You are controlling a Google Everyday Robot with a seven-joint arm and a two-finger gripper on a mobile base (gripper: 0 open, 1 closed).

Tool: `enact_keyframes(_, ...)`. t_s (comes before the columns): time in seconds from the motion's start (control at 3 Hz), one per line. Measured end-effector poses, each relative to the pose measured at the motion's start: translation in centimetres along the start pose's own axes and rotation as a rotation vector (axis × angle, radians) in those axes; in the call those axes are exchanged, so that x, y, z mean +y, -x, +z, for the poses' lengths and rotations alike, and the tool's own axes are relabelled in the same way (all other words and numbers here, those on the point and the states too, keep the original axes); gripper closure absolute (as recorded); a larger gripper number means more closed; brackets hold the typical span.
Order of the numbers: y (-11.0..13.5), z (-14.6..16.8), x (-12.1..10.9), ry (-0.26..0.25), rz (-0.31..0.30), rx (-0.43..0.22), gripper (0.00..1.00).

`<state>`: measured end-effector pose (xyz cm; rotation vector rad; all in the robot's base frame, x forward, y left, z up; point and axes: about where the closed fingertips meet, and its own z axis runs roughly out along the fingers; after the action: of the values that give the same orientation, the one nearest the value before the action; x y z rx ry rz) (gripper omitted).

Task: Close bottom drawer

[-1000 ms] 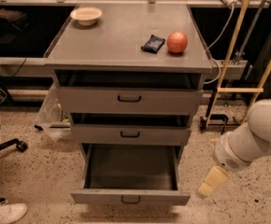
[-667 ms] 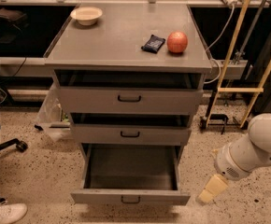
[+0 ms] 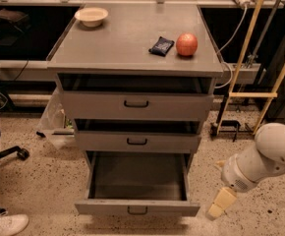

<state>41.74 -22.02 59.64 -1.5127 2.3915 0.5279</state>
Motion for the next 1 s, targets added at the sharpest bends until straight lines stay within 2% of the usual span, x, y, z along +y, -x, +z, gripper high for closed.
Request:
enact_keyframes(0.33, -0.8, 6.2, -0.7, 0.095, -0.117, -0.091, 0.00)
enact_keyframes(0.67, -1.9, 13.4, -1.6, 0.139, -0.196, -0.173, 0.00)
enact_keyframes(1.0, -3.8, 20.6, -2.4, 0.166, -0.190, -0.199, 0.00)
